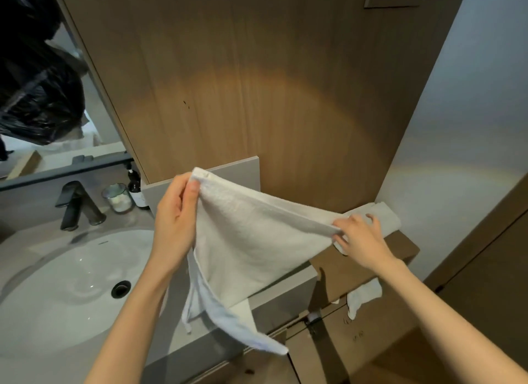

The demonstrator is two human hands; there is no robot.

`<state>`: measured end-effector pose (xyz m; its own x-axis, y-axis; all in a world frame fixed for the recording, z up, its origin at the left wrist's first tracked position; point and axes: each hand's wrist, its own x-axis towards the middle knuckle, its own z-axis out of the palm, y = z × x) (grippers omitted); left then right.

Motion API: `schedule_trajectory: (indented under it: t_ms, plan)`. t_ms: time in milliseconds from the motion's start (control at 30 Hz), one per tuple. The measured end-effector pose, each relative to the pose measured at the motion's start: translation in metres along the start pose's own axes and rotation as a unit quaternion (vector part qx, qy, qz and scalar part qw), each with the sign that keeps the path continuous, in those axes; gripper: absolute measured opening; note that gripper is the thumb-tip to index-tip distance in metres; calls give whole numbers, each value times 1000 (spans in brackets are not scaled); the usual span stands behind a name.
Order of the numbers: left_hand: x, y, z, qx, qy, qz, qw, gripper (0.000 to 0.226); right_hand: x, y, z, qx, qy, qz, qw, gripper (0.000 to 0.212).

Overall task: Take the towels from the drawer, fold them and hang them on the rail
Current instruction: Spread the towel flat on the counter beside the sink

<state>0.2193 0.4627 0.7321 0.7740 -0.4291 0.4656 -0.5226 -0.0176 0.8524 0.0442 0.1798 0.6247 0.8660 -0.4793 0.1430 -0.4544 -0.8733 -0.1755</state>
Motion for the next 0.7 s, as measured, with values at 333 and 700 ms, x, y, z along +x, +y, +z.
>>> schedule_trajectory:
  t_ms: [333, 700]
  plan:
    - [1, 57, 18, -7, 185, 28, 982, 27, -32, 22, -162, -57, 291, -52, 954, 27]
    - [-148, 18, 75, 32, 163, -110, 980, 24, -157, 94, -99, -107, 142, -136, 975, 52]
